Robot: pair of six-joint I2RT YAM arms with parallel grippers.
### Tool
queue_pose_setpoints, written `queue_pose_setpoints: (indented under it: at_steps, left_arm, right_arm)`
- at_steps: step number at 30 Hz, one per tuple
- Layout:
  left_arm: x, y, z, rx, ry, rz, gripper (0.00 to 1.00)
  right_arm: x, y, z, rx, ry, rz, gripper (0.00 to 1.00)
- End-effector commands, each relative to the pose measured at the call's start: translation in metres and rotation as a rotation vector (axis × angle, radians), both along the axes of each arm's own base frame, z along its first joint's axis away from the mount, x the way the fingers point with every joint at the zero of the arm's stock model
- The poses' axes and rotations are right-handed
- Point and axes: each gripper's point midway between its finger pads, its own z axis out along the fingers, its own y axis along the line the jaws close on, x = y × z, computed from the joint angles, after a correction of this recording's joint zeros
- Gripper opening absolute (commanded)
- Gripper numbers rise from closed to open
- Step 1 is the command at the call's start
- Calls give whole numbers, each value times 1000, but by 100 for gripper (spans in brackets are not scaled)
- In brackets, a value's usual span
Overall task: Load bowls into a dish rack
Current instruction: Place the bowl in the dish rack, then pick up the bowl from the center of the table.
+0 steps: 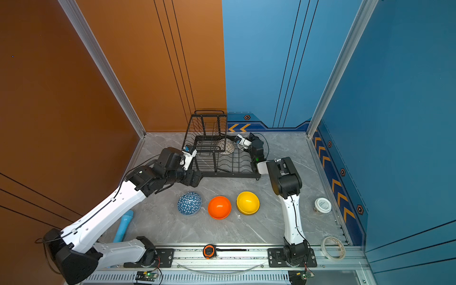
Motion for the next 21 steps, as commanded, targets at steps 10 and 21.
queue_pose_setpoints:
  at_steps: [10,21]
  left_arm:
    - [-22,31,-8,-13,9,62,98]
    - [-52,71,-26,-56,55,191,98]
  right_arm:
    - [-46,-19,85,172,-68,-110,100]
    - [-163,1,121,380,148,-273,100]
